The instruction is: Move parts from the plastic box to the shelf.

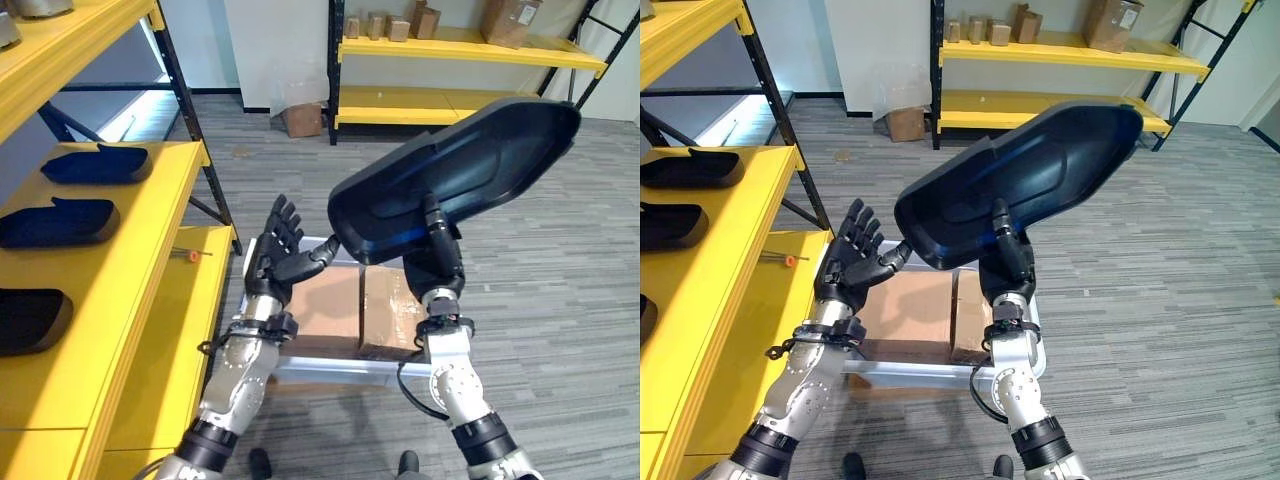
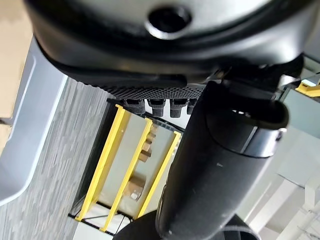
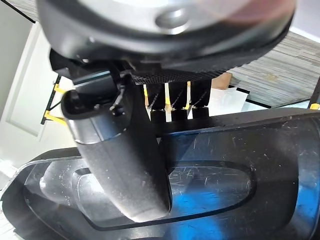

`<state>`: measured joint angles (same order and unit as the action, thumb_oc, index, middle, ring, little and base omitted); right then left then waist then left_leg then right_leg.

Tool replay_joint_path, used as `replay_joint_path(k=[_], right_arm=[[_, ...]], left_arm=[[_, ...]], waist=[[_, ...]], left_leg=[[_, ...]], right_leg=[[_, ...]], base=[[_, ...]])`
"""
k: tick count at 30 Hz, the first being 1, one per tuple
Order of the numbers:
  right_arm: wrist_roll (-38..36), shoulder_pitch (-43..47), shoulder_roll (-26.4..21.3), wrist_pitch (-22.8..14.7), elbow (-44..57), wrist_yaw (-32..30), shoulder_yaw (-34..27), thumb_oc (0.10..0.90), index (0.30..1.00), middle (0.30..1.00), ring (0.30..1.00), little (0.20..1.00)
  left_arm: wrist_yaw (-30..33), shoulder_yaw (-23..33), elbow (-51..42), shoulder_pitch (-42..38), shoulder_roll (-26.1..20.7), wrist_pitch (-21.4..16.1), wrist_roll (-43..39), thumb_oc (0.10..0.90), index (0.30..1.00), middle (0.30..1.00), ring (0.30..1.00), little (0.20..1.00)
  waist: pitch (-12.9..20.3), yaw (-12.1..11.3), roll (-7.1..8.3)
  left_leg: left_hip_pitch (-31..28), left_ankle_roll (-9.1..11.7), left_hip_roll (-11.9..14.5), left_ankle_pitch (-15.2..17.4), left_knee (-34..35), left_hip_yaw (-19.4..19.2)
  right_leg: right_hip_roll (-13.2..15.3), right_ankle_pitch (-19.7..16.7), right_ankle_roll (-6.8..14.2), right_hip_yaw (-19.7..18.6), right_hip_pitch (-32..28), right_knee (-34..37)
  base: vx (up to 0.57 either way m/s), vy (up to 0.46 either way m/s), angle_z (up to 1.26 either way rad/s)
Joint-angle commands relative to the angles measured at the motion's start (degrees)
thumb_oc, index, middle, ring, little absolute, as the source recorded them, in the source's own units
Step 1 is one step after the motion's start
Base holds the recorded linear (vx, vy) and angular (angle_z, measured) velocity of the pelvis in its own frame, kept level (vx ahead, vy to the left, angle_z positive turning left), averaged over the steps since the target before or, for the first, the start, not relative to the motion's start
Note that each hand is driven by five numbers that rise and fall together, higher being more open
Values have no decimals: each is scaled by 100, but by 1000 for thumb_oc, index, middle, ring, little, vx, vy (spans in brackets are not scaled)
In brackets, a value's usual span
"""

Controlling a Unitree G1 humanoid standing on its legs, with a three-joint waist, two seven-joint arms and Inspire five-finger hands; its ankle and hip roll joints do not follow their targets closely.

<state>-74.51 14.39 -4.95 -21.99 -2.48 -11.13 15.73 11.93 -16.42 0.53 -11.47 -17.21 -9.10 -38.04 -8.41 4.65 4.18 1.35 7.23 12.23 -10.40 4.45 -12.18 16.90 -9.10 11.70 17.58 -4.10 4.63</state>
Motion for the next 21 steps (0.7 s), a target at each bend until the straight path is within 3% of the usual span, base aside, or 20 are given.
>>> replay_joint_path(k=[1,6,21], right_arm=[[192,730,91,-201,585,526,43,400,300,300,300,300],[223,707,54,-208,600,516,28,400,300,300,300,300],[446,584,-216,-292,817,573,-405,400,300,300,300,300]], left_arm=[[-273,-176,-63,-1018,4,-492,-28,900,1000,1000,1000,1000],[-313,-233,-206,-1046,-3,-505,-61,900,1000,1000,1000,1000],[-694,291,-799,-179,-640,-519,-8,900,1000,1000,1000,1000]], waist=[[467,-56,24],[461,-48,21],[432,-128,7]], left_leg=[[-472,136,364,424,48,-427],[-468,131,360,426,43,-429],[-443,125,353,432,28,-423]], right_leg=[[289,172,120,207,-31,-434],[292,169,117,200,-29,-436],[284,173,124,235,-43,-429]], base=[[0,0,0],[0,0,0],[0,0,0]])
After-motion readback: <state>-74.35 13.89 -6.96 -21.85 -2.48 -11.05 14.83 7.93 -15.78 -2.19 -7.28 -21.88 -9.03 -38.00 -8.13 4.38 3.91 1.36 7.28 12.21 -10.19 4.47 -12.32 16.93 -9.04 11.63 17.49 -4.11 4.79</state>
